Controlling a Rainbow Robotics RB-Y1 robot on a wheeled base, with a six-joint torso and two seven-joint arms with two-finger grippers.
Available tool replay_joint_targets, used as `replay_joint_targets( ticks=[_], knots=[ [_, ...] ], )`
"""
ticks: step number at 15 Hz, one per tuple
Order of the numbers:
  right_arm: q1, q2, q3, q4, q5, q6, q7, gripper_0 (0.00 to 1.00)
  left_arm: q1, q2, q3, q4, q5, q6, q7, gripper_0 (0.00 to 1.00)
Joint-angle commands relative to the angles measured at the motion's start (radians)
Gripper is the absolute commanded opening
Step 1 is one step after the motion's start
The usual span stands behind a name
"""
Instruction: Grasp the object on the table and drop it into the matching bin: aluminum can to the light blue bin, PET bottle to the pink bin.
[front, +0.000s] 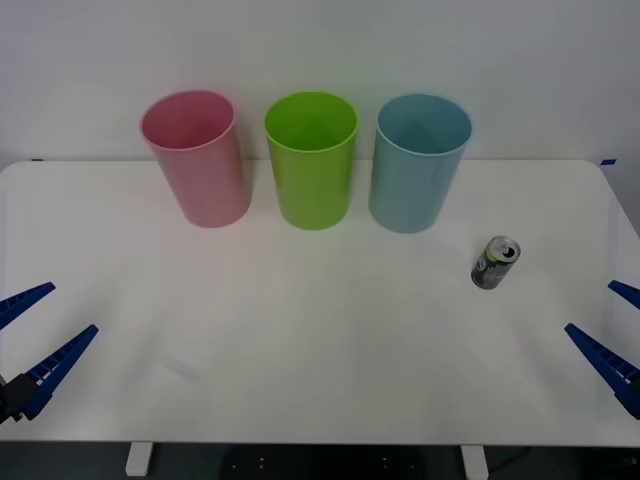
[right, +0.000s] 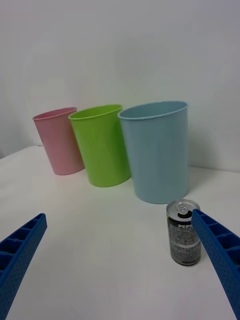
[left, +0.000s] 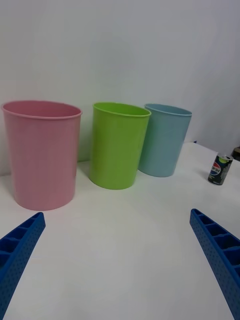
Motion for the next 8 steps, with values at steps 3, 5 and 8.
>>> replay_joint_targets(
  ticks=[3, 5, 8],
  knots=[
    [0.008, 0.029, -0.006, 0.011, -0.004, -0.001, 0.0, 1.0, 0.0, 0.0, 0.0, 0.0, 0.0, 0.0, 0.0, 1.0],
    [0.01, 0.026, -0.006, 0.004, -0.013, -0.001, 0.0, 1.0, 0.0, 0.0, 0.0, 0.0, 0.0, 0.0, 0.0, 1.0],
    [0.011, 0.026, 0.004, 0.006, -0.01, 0.024, 0.006, 1.0, 0.0, 0.0, 0.0, 0.0, 0.0, 0.0, 0.0, 1.0]
  ],
)
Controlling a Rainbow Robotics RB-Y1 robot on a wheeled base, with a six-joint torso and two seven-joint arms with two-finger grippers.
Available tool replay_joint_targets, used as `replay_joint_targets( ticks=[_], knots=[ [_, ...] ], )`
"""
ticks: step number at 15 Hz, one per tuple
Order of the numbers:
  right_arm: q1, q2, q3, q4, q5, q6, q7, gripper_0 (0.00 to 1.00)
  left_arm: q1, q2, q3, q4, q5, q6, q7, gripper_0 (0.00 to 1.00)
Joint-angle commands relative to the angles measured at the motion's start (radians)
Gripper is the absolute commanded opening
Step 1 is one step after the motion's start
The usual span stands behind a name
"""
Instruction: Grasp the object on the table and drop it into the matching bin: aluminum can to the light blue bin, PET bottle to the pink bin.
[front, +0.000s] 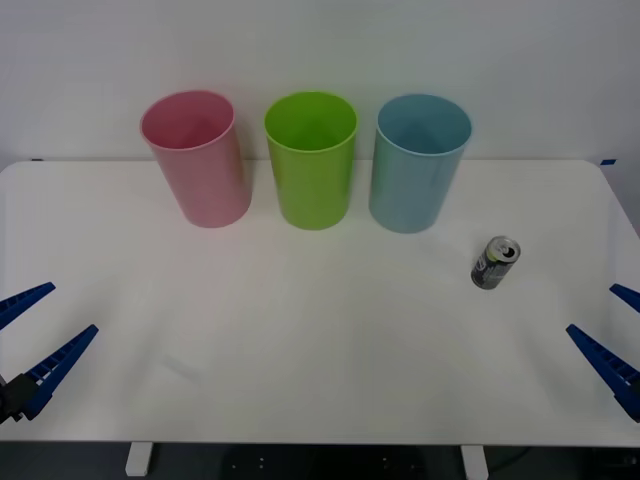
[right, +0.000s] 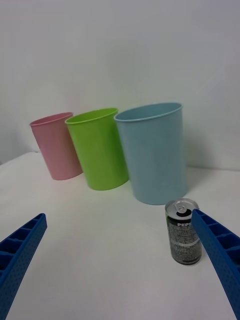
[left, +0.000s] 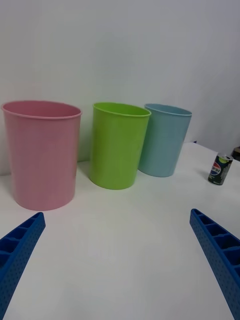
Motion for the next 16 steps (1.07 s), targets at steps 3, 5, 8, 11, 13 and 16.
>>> replay_joint_targets(
  ticks=[3, 5, 8, 11, 13, 16],
  knots=[
    [0.013, -0.002, 0.037, 0.001, 0.012, 0.086, 0.017, 1.0, 0.0, 0.0, 0.0, 0.0, 0.0, 0.0, 0.0, 1.0],
    [0.018, -0.002, 0.049, 0.001, 0.026, 0.126, 0.029, 1.0, 0.0, 0.0, 0.0, 0.0, 0.0, 0.0, 0.0, 1.0],
    [0.033, -0.002, 0.065, 0.001, 0.026, 0.151, 0.044, 1.0, 0.0, 0.0, 0.0, 0.0, 0.0, 0.0, 0.0, 1.0],
    [0.039, -0.002, 0.083, 0.012, 0.046, 0.172, 0.07, 1.0, 0.0, 0.0, 0.0, 0.0, 0.0, 0.0, 0.0, 1.0],
    [0.032, 0.0, 0.094, 0.055, 0.047, 0.178, 0.093, 1.0, 0.0, 0.0, 0.0, 0.0, 0.0, 0.0, 0.0, 1.0],
    [0.018, -0.002, 0.118, 0.107, 0.066, 0.206, 0.127, 1.0, 0.0, 0.0, 0.0, 0.0, 0.0, 0.0, 0.0, 1.0]
  ],
)
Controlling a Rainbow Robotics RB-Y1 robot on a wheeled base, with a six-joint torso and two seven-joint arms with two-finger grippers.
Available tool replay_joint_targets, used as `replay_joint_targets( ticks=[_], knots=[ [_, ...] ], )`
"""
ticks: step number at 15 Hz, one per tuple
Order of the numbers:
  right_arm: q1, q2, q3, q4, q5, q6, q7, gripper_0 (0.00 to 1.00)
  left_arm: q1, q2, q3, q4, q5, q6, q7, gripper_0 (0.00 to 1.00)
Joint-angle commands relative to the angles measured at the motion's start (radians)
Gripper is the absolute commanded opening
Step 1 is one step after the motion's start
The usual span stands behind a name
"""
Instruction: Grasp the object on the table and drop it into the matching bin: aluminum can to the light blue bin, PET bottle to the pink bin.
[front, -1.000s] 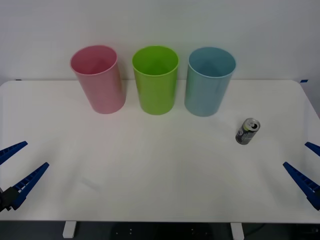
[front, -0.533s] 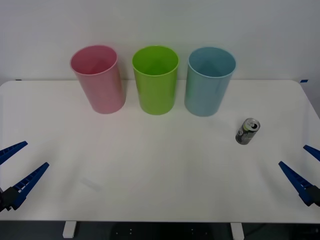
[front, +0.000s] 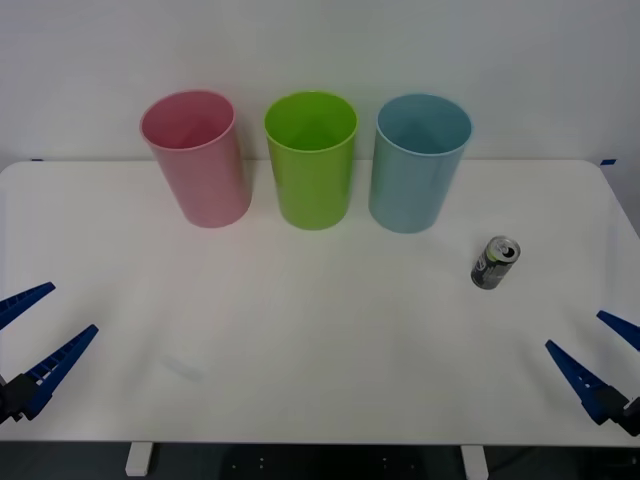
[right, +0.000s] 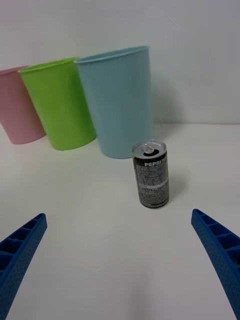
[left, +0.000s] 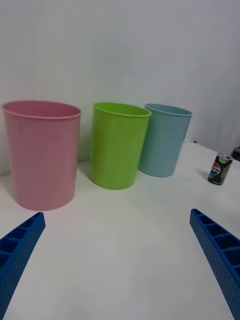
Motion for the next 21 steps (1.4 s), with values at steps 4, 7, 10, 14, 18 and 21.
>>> replay_joint_targets(
  ticks=[4, 7, 10, 14, 18, 21],
  knots=[
    [-0.012, 0.001, 0.094, 0.045, -0.032, 0.162, 0.165, 1.0, 0.0, 0.0, 0.0, 0.0, 0.0, 0.0, 0.0, 1.0],
    [-0.042, 0.001, 0.161, 0.087, -0.096, 0.239, 0.238, 1.0, 0.0, 0.0, 0.0, 0.0, 0.0, 0.0, 0.0, 1.0],
    [-0.081, 0.014, 0.187, 0.127, -0.112, 0.257, 0.248, 1.0, 0.0, 0.0, 0.0, 0.0, 0.0, 0.0, 0.0, 1.0],
    [-0.133, 0.061, 0.186, 0.154, -0.08, 0.292, 0.258, 1.0, 0.0, 0.0, 0.0, 0.0, 0.0, 0.0, 0.0, 1.0],
    [-0.176, 0.107, 0.187, 0.154, -0.035, 0.36, 0.263, 1.0, 0.0, 0.0, 0.0, 0.0, 0.0, 0.0, 0.0, 1.0],
    [-0.21, 0.126, 0.193, 0.157, -0.009, 0.409, 0.265, 1.0, 0.0, 0.0, 0.0, 0.0, 0.0, 0.0, 0.0, 1.0]
  ],
)
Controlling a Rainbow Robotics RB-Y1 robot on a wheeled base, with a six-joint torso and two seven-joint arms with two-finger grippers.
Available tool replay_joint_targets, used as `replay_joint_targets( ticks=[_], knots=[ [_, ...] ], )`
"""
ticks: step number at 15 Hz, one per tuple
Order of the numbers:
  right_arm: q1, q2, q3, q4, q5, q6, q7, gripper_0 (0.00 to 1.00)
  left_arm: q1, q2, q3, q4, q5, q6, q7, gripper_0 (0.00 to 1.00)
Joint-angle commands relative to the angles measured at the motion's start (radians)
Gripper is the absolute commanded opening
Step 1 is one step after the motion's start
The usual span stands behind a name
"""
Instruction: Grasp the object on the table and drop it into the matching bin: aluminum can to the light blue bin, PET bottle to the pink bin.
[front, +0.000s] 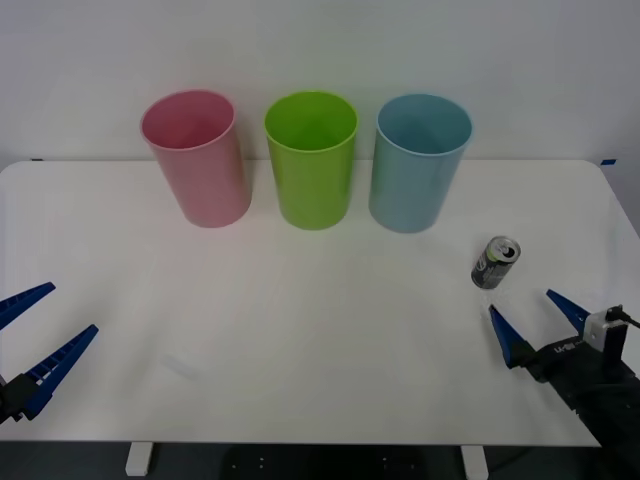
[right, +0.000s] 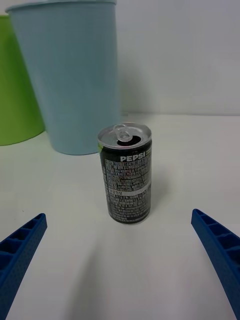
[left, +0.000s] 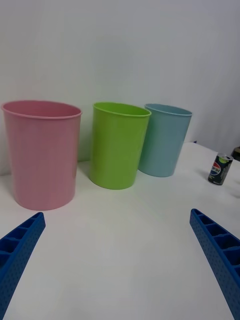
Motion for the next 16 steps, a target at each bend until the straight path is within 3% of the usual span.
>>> replay_joint_targets(
  ticks=[1, 12, 16],
  knots=[
    [-0.041, 0.014, 0.005, 0.034, 0.02, 0.027, 0.0, 1.0, 0.0, 0.0, 0.0, 0.0, 0.0, 0.0, 0.0, 1.0],
    [-0.256, 0.014, 0.005, 0.256, 0.041, 0.07, 0.017, 1.0, 0.0, 0.0, 0.0, 0.0, 0.0, 0.0, 0.0, 1.0],
    [-0.294, 0.014, 0.013, 0.278, 0.047, 0.111, 0.02, 1.0, 0.0, 0.0, 0.0, 0.0, 0.0, 0.0, 0.0, 1.0]
  ],
)
